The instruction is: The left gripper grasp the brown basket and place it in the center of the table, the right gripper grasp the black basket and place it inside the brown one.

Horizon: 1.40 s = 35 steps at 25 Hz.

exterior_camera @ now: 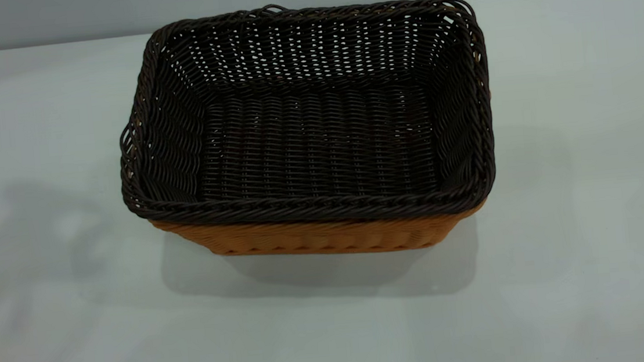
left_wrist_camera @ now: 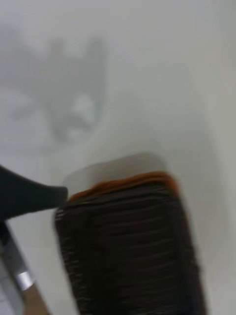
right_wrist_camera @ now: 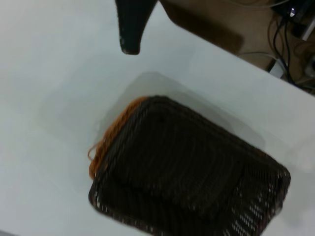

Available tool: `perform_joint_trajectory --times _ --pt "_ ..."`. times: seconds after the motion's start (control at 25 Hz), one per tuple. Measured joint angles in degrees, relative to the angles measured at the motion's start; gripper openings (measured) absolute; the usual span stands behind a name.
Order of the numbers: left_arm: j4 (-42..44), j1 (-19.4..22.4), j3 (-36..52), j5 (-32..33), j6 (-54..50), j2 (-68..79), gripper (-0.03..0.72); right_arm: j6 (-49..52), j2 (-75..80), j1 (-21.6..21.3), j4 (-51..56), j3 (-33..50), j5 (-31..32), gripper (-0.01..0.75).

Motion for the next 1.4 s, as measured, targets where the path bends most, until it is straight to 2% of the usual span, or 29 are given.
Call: perform_joint_trajectory --times 0.2,0.44,0.68,1.0,1.2,1.4 --pt "0.1 0.0 11.4 0.0 -0.1 -7.6 0.530 -0.4 -9.6 0.0 -1.3 7.2 0.0 0.594" --pt "0.1 0.0 22.9 -0.1 -0.1 -18.6 0.530 -0.4 -18.0 0.0 -3.1 8.1 4.8 0.594" --pt "0.1 0.0 33.3 -1.4 -0.1 -30.3 0.530 -0.4 -22.5 0.0 -4.0 9.8 5.5 0.594" --pt "1.2 0.0 41.5 -3.0 -0.2 -46.0 0.530 0.8 -25.4 0.0 -4.3 13.9 4.9 0.594" --pt "4.8 0.0 46.9 -2.3 -1.1 -56.4 0.530 1.1 -27.1 0.0 -4.3 13.9 4.9 0.594" --pt "11.5 0.0 52.8 -1.1 -6.2 -67.3 0.530 1.1 -27.2 0.0 -4.3 13.9 4.9 0.594"
